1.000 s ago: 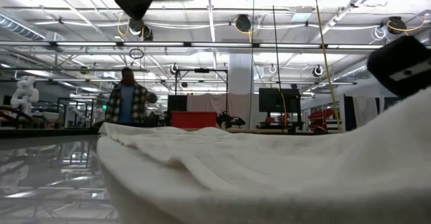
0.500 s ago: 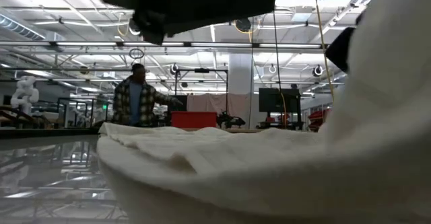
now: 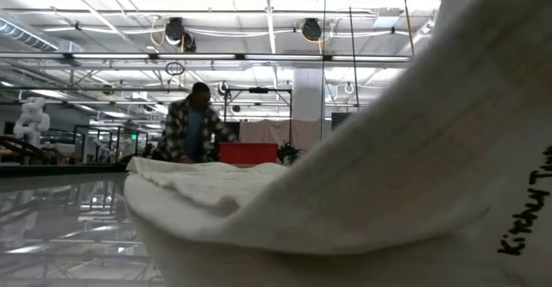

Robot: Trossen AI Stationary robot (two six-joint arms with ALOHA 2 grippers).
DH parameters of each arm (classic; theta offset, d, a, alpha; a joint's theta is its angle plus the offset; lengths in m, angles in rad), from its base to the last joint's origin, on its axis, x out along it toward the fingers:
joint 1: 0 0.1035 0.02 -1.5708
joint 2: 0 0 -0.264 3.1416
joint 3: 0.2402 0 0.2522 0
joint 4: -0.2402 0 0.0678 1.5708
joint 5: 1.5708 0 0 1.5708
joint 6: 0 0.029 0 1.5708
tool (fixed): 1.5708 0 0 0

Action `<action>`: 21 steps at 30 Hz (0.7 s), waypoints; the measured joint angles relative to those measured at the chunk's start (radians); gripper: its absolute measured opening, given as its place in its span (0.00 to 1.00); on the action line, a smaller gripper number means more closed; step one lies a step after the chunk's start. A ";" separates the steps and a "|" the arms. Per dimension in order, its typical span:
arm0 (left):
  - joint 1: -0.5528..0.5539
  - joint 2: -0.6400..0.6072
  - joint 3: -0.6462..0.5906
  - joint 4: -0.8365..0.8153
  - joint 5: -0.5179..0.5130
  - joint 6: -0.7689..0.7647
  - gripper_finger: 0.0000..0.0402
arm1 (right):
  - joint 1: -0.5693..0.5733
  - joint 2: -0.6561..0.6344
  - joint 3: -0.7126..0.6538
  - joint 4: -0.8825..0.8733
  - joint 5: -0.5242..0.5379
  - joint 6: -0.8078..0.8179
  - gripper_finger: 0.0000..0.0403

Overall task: Roll towel
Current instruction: Roll the white-brown patterned towel

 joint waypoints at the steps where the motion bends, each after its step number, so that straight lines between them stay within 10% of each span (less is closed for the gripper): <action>1: -0.003 0.000 0.005 -0.027 0.000 -0.047 0.78 | -0.003 0.000 0.000 0.001 0.000 0.001 0.01; 21: -0.007 0.010 0.014 -0.254 0.043 -0.346 0.78 | -0.058 0.000 0.000 0.032 0.008 0.022 0.01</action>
